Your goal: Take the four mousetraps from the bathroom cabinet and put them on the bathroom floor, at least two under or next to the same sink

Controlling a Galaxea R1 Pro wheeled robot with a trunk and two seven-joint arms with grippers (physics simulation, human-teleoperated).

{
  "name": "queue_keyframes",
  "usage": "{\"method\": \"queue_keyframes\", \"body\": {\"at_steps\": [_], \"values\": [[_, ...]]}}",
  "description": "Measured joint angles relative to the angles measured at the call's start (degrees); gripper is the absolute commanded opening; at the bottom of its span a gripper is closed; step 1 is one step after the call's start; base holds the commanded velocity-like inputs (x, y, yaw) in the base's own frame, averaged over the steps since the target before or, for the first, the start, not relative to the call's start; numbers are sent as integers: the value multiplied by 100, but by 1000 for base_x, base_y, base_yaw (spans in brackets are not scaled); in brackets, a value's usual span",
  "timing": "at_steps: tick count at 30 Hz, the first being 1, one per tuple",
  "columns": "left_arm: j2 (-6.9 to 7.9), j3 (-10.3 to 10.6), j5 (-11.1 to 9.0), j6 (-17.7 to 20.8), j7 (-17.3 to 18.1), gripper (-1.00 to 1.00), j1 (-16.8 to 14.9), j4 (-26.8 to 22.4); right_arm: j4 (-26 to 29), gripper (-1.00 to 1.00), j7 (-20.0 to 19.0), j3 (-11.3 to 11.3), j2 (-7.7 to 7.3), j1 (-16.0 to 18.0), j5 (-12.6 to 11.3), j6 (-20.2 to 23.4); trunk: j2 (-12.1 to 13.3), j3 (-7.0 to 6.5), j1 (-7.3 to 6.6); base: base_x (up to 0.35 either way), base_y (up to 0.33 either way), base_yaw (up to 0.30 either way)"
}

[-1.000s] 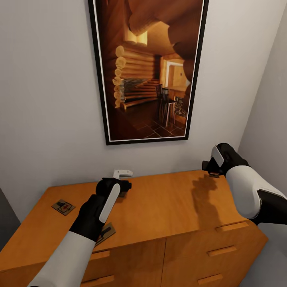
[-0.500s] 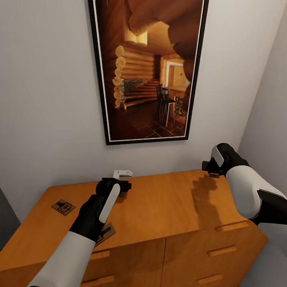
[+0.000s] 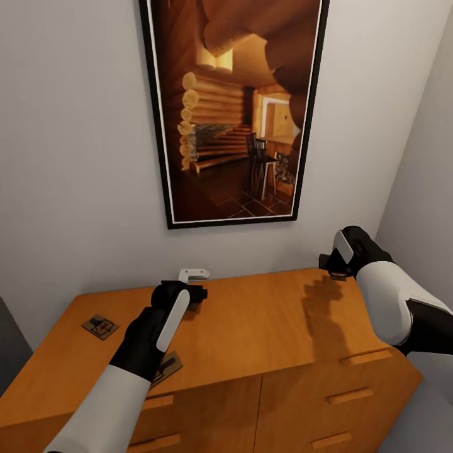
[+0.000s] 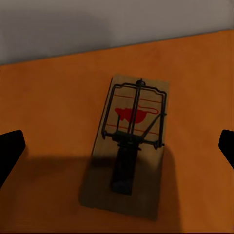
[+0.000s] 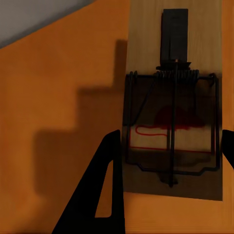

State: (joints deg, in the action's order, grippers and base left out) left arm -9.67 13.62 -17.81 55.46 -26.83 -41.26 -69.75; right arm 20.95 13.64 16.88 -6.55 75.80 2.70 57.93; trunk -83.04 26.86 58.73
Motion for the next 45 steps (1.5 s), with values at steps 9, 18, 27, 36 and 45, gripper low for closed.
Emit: {"method": "queue_keyframes", "body": {"at_steps": [9,18,27,36,45], "values": [[0,3,2,3,6,100,0,-7,-2,-100,1,-1,0,0,0,0,0,0,0,-35,0,0],[0,3,2,4,8,100,0,-4,-8,-100,1,-1,0,0,-1,0,0,0,0,-4,0,0],[0,10,-4,4,7,100,0,26,-9,-100,-1,-1,3,0,-2,0,0,0,0,0,0,0],[0,15,-5,49,15,100,0,135,-9,-100,0,-1,1,0,-1,0,0,0,0,0,0,0],[0,20,-5,158,17,100,0,191,-9,-100,0,-1,0,0,-6,0,0,0,0,0,0,0]]}}
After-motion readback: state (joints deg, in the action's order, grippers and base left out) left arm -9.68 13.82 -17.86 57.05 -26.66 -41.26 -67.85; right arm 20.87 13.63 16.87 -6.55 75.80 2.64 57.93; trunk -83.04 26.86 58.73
